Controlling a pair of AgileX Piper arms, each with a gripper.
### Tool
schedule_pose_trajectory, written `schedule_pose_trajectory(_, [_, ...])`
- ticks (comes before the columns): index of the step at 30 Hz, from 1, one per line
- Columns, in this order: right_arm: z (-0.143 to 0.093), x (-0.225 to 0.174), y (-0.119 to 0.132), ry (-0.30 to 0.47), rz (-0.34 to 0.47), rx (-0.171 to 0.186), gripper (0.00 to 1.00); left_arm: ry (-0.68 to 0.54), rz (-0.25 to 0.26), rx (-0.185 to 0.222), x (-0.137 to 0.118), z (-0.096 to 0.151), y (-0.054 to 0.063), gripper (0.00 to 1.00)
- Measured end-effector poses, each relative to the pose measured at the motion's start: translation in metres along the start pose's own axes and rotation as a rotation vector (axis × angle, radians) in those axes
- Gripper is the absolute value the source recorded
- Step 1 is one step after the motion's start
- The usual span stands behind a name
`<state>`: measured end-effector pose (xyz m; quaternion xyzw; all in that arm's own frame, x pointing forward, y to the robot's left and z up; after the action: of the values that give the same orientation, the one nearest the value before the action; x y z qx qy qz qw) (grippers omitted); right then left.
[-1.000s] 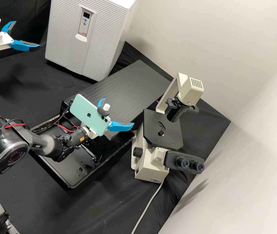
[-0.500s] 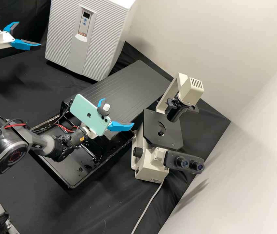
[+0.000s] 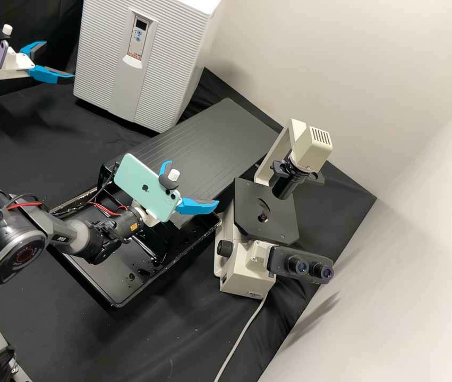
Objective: Open the incubator door
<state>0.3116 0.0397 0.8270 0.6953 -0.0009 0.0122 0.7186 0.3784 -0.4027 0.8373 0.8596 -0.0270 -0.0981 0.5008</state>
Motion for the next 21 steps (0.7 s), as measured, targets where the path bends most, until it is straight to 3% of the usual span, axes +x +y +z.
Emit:
schedule_pose_trajectory(4, [0.000,0.000,0.000,0.000,0.000,0.000,1.00,0.000,0.010,0.007,0.011,-0.007,-0.001,1.00])
schedule_pose_trajectory(8, [0.000,0.000,0.000,0.000,0.000,0.000,1.00,-0.003,0.041,0.023,0.023,-0.014,0.007,1.00])
schedule_pose_trajectory(18, [0.000,0.000,0.000,0.000,0.000,0.000,1.00,-0.082,0.115,0.053,0.044,-0.013,0.042,1.00])
schedule_pose_trajectory(21, [0.000,0.000,0.000,0.000,0.000,0.000,1.00,-0.142,0.129,0.040,0.051,-0.011,0.052,1.00])
